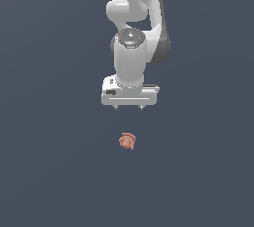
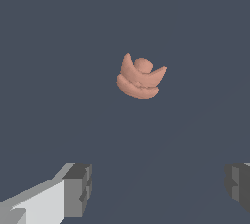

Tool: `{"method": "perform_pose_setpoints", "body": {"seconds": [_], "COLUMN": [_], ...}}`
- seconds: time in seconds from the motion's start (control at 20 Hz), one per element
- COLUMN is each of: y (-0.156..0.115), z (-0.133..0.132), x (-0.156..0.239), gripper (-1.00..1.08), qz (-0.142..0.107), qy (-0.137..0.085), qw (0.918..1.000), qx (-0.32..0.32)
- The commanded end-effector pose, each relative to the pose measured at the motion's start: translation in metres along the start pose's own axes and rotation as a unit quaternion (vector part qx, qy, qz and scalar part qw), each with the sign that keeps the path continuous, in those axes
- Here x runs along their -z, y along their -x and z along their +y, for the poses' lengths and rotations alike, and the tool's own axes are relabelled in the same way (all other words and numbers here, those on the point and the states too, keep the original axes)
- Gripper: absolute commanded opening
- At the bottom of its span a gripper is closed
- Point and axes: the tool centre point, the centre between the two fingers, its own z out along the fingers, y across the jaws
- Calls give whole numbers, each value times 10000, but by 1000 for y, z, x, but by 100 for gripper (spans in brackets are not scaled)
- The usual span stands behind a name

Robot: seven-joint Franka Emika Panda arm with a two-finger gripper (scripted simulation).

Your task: Pick up the object and move it to a goal position.

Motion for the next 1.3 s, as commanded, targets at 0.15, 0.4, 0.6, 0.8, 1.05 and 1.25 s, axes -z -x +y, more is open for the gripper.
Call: {"method": "perform_pose_setpoints", "body": {"seconds": [0.15,0.4,0.6,0.8,1.05,1.25], "y": [-1,-7,-8,-10,-19,-32], "z": [-2,-13,-15,-14,-12,-9], "x": [2,9,10,8,-1,-14], "gripper": [100,100,100,100,100,100], "qz": [17,91,103,94,75,49], "qy": [-7,-38,-42,-42,-49,-54], "qw": [10000,9997,9996,9998,10000,9995], "qx": [39,226,264,198,-18,-312]}}
